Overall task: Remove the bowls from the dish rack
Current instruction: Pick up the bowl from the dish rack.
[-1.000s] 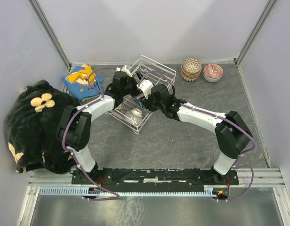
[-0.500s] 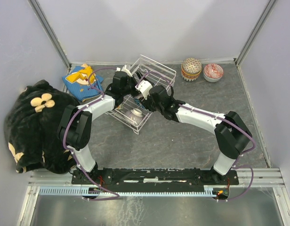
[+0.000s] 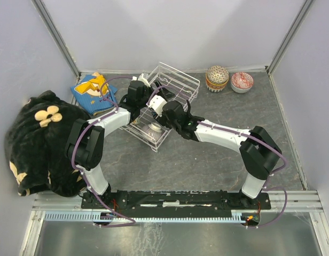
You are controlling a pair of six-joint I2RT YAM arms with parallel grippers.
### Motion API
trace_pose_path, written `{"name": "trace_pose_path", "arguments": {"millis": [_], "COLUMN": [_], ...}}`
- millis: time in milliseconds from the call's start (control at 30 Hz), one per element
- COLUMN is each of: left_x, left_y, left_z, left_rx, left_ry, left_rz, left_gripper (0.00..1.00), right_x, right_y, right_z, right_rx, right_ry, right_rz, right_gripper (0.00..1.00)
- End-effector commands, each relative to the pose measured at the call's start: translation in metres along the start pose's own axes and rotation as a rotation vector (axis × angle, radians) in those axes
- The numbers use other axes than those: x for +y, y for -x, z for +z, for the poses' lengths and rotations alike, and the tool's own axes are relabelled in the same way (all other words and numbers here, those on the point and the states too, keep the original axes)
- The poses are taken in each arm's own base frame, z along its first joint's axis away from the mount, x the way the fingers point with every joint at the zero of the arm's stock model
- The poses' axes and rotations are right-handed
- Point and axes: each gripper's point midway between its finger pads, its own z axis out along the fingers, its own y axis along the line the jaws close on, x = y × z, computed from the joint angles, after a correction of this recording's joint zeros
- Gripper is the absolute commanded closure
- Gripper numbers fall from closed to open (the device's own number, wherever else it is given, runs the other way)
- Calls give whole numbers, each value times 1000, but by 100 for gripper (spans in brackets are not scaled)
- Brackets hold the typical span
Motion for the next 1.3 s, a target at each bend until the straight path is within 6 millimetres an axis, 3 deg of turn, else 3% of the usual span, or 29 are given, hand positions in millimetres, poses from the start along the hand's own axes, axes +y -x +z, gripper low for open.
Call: {"name": "trace_pose_path", "arguments": {"millis": [0, 700, 1267], "left_x": [-12, -10, -15], "left_y": [-14, -17, -17], "left_z": [2, 5, 7], "left_rx": [61, 72, 83], "left_ry": [-42, -47, -68], "left_rz": [-46, -52, -56], "left_gripper": [1, 1, 1], "right_x": [-7, -20, -14], "right_y": [33, 39, 31], "right_z": [0, -3, 0], "right_rx": [-73, -63, -67], "right_ry": [-64, -312, -382], "right_rz": [-27, -137, -221], "right_gripper": [43, 45, 48]}}
